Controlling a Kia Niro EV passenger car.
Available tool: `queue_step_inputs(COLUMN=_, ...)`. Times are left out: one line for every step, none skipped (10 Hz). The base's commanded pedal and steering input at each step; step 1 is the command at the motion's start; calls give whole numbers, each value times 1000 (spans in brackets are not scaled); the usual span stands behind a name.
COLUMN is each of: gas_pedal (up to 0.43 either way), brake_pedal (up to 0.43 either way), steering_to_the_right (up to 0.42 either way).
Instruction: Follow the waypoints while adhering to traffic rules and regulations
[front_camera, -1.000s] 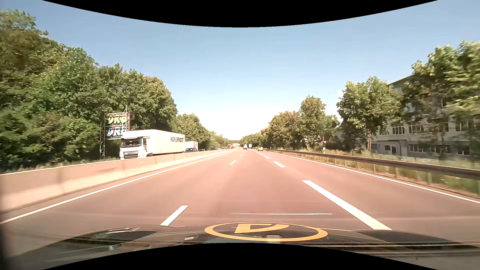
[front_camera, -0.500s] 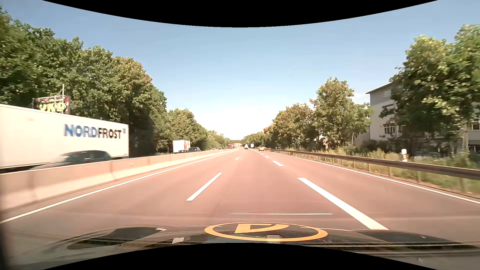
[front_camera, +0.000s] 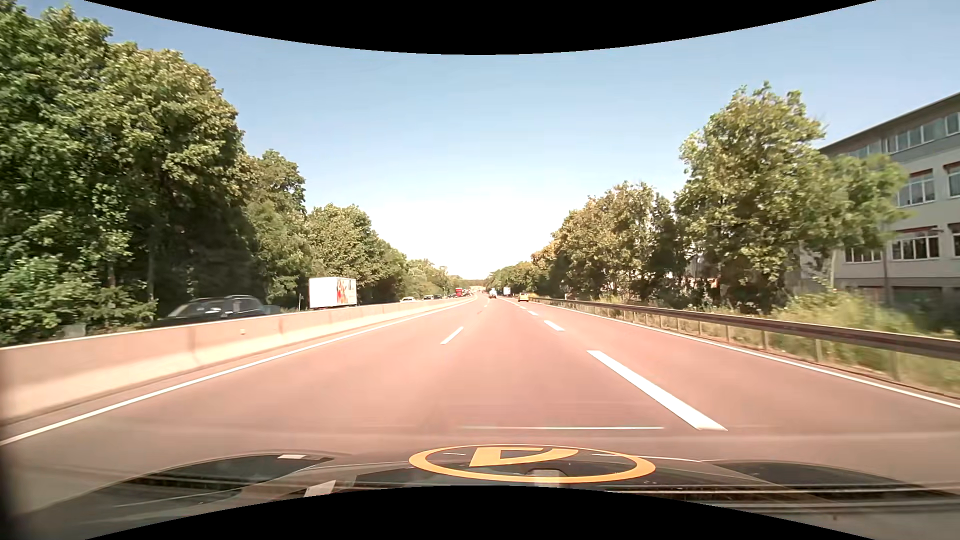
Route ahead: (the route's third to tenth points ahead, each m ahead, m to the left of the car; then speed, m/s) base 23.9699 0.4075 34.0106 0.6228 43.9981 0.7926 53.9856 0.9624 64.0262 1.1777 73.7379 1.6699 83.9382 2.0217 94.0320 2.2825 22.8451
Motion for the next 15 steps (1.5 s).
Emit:
queue_step_inputs(gas_pedal=157, brake_pedal=0, steering_to_the_right=-5)
queue_step_inputs(gas_pedal=157, brake_pedal=0, steering_to_the_right=-5)
queue_step_inputs(gas_pedal=150, brake_pedal=0, steering_to_the_right=-5)
queue_step_inputs(gas_pedal=138, brake_pedal=0, steering_to_the_right=-5)
queue_step_inputs(gas_pedal=138, brake_pedal=0, steering_to_the_right=-5)
queue_step_inputs(gas_pedal=138, brake_pedal=0, steering_to_the_right=-5)
queue_step_inputs(gas_pedal=138, brake_pedal=0, steering_to_the_right=-4)
queue_step_inputs(gas_pedal=138, brake_pedal=0, steering_to_the_right=-4)
queue_step_inputs(gas_pedal=138, brake_pedal=0, steering_to_the_right=-4)
queue_step_inputs(gas_pedal=138, brake_pedal=0, steering_to_the_right=-3)
queue_step_inputs(gas_pedal=150, brake_pedal=0, steering_to_the_right=-3)
queue_step_inputs(gas_pedal=150, brake_pedal=0, steering_to_the_right=-4)
queue_step_inputs(gas_pedal=150, brake_pedal=0, steering_to_the_right=-4)
queue_step_inputs(gas_pedal=150, brake_pedal=0, steering_to_the_right=-4)
queue_step_inputs(gas_pedal=157, brake_pedal=0, steering_to_the_right=-4)
